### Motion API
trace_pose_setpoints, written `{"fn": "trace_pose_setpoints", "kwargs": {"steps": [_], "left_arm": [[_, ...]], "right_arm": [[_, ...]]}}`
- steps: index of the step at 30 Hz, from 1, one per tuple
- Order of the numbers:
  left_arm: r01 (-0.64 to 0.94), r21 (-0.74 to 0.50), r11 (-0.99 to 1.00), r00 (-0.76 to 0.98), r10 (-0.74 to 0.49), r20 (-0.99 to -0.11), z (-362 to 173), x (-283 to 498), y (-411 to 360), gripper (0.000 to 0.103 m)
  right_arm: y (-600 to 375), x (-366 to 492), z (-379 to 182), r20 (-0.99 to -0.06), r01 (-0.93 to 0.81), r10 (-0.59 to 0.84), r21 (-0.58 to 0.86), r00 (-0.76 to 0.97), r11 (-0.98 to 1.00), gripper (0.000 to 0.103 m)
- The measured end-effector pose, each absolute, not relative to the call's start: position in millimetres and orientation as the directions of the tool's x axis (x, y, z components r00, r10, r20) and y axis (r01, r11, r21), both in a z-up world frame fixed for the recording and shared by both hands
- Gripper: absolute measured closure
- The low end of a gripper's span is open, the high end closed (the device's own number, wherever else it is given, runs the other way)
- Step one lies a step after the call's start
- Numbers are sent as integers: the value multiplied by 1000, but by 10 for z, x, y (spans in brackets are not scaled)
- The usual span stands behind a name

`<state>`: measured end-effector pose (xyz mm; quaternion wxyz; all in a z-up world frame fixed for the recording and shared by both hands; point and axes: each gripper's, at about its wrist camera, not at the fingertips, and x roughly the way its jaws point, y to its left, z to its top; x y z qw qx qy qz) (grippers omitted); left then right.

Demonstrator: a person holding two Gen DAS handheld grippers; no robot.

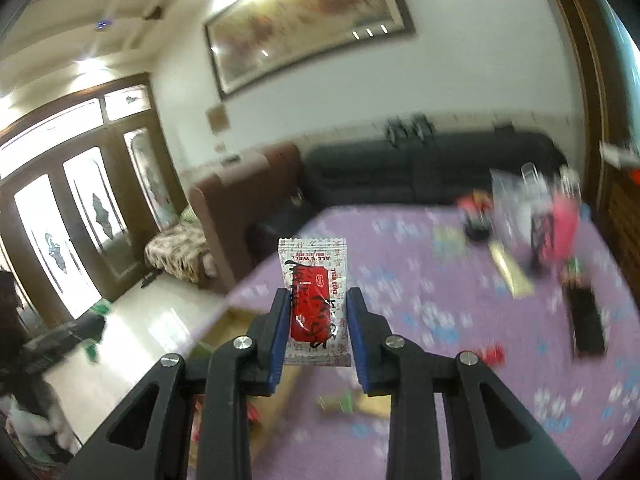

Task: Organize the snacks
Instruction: 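Carry the sachet and candy bag in both tools over the cardboard box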

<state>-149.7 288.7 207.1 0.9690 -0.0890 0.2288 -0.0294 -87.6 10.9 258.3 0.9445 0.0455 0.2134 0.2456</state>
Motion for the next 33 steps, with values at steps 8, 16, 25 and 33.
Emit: {"fn": "trace_pose_setpoints", "kwargs": {"steps": [8,16,25,33], "left_arm": [[-15,-150,989,858,-64,-510,2008,-904,3075,84],[-33,-210,977,753,-114,-648,1194,-204,3212,84],[-98,-260,961,648,-136,-749,526,274,3355,84],[-113,-297,948,637,-161,-754,423,241,3419,72]], "right_arm": [[731,-488,3469,-307,-484,525,204,794,851,75],[1590,46,1996,-621,-544,531,194,576,817,75],[2081,336,657,-796,-530,446,191,408,826,75],[2207,427,460,-815,-537,450,211,364,817,74]]}}
